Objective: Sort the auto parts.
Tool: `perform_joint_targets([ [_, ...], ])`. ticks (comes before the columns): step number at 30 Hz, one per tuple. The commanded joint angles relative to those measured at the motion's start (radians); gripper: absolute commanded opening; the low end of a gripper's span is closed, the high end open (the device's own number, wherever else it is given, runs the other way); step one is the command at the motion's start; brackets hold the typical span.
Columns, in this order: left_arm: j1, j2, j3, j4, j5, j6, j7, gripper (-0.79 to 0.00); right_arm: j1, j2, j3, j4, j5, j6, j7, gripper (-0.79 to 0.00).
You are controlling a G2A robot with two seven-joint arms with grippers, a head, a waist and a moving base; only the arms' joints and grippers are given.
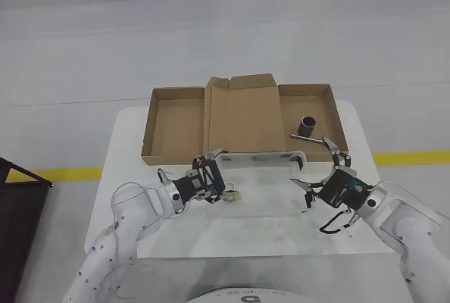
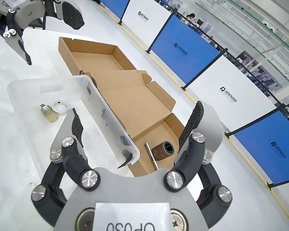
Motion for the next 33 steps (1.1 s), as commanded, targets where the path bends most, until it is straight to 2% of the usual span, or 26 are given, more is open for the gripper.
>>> perform_joint_targets([
  [1,-0.036,-0.003,0.009,0.015,-0.102,-0.055,-0.105,0.0,0.0,0.0,0.0,0.0,0.0,0.0,0.0,0.0],
  [6,-0.144,-0.014,0.074,0.013,-0.258,-0.099,-0.439,0.0,0.0,0.0,0.0,0.0,0.0,0.0,0.0,0.0],
  [10,-0.219,-0.028,0.172,0.035,-0.338,-0.096,-0.598,0.0,0.0,0.0,0.0,0.0,0.0,0.0,0.0,0.0],
  [13,-0.271,-0.038,0.239,0.07,-0.321,-0.057,-0.693,0.0,0.0,0.0,0.0,0.0,0.0,0.0,0.0,0.0],
  [18,-0.31,-0.054,0.314,0.124,-0.32,0.002,-0.718,0.0,0.0,0.0,0.0,0.0,0.0,0.0,0.0,0.0],
  [33,-0.312,-0.055,0.315,0.124,-0.317,0.022,-0.704,0.0,0.0,0.0,0.0,0.0,0.0,0.0,0.0,0.0],
])
